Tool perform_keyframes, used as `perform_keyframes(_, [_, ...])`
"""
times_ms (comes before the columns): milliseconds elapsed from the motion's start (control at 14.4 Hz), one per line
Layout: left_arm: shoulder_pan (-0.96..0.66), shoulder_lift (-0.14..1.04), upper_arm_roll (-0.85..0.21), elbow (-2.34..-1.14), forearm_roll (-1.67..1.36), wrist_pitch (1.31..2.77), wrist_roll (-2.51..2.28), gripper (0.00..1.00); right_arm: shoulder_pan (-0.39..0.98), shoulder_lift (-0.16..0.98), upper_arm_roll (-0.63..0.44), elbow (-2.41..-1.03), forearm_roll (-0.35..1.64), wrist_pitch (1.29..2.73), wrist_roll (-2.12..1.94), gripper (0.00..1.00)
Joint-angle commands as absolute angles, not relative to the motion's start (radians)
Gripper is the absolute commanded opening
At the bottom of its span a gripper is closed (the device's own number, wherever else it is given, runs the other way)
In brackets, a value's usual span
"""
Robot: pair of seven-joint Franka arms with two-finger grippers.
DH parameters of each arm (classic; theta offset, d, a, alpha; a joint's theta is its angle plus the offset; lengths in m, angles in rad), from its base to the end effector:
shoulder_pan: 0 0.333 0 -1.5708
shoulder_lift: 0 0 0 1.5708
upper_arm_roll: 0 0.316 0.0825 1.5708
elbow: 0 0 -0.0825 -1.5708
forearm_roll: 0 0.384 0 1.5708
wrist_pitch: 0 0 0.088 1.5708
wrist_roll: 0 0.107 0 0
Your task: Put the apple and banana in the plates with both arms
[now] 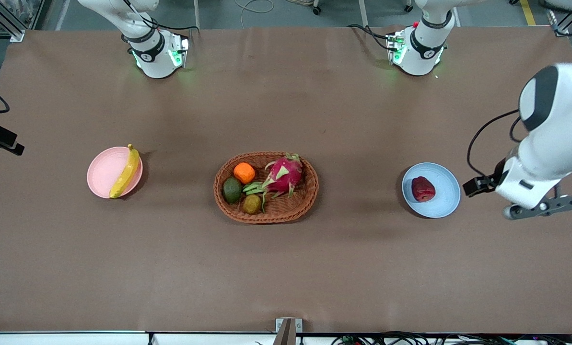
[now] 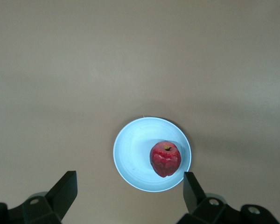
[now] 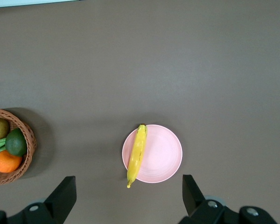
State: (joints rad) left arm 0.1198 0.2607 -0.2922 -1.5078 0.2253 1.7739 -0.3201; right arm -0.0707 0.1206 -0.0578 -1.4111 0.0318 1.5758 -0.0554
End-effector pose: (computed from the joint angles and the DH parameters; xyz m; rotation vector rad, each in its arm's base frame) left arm 0.6379 -0.0708 0.5230 -2.9974 -0.1710 -0.0784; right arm 0.5888 -0.0703 0.6314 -3.1180 0.1123 -0.0724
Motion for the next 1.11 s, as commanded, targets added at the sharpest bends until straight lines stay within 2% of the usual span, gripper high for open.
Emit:
perform_keyframes(0, [0.129,0.155,-0.296,-1.519,0.18,1.691,-0.24,1.0,-0.054,0.077,-0.078,-1.471,0.018,1.595,-0.051,1.0])
perform_keyframes(138, [0.132,0.091,-0.29,-1.519,0.123,1.628,-0.224,1.0,-0.049,0.058,-0.077,-1.502,0.018,1.604,-0.051,1.0])
perform_keyframes(277, [0.138,0.045,-0.288,-1.519,0.092,1.574,-0.178,1.0,-0.049,-0.006,-0.077,-1.592,0.018,1.653,-0.051,1.0])
perform_keyframes(554, [0.036,-0.084,-0.187,-1.578,0.046,1.471,-0.083,1.0,-0.049,-0.115,-0.072,-1.716,0.018,1.657,0.012,1.0])
perform_keyframes(762, [0.011,-0.152,-0.17,-1.643,0.014,1.462,-0.089,1.0,-0.049,-0.166,-0.072,-1.778,0.017,1.67,-0.003,1.0])
perform_keyframes(1038, [-0.031,-0.187,-0.115,-1.683,-0.014,1.462,-0.097,1.0,-0.046,-0.172,-0.071,-1.792,0.0,1.686,-0.031,1.0])
